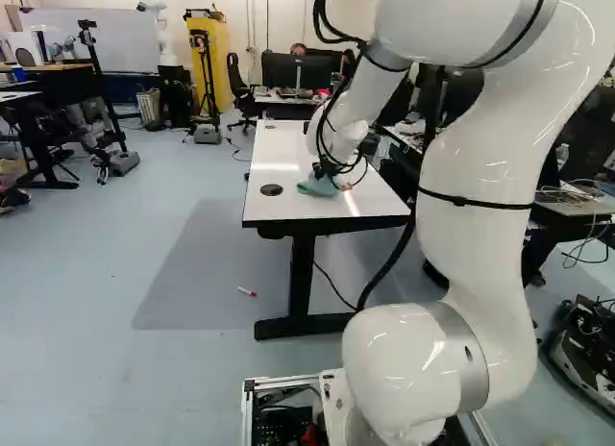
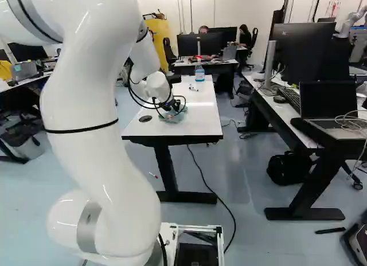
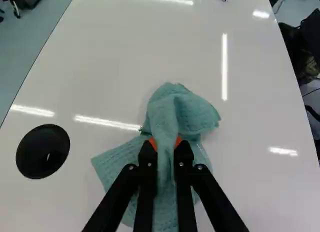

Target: Clean the table with the green towel

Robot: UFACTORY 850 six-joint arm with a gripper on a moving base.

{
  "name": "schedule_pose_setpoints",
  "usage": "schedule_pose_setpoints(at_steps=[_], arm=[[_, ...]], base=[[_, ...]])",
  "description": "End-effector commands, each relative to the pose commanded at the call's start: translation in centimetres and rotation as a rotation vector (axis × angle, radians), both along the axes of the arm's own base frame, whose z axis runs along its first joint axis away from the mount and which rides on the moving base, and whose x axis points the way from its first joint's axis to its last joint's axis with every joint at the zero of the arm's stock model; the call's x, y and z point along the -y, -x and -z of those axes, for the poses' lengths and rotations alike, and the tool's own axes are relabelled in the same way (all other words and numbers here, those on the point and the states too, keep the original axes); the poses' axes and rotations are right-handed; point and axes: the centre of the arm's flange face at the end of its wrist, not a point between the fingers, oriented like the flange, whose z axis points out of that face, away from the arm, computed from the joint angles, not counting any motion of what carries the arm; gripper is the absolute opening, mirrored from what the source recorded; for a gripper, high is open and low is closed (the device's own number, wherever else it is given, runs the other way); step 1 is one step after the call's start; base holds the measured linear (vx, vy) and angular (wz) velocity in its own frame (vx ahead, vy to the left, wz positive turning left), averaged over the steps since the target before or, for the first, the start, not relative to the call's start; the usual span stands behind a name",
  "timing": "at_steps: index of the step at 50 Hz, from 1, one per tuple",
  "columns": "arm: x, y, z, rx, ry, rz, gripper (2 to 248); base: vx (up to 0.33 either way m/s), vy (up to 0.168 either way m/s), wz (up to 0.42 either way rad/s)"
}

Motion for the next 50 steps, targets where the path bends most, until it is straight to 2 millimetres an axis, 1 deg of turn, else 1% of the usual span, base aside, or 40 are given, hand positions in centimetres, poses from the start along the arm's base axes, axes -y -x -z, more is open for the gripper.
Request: schedule_pose_setpoints(at_steps=[5, 18, 28, 44, 50], arm=[[0.0, 0.7, 0.1, -0.030, 0.003, 0.002, 44], [0.1, 1.8, 0.1, -0.043, 0.004, 0.004, 44], [0.8, 3.1, 0.1, -0.048, 0.003, 0.018, 44], [2.4, 5.8, -1.6, -0.025, 0.003, 0.051, 44], [3.0, 6.3, -2.3, -0.011, 0.003, 0.065, 44]], base=[[0.000, 0.000, 0.000], [0.000, 0.000, 0.000], [0.000, 0.000, 0.000], [0.000, 0.000, 0.000], [0.000, 0.000, 0.000]])
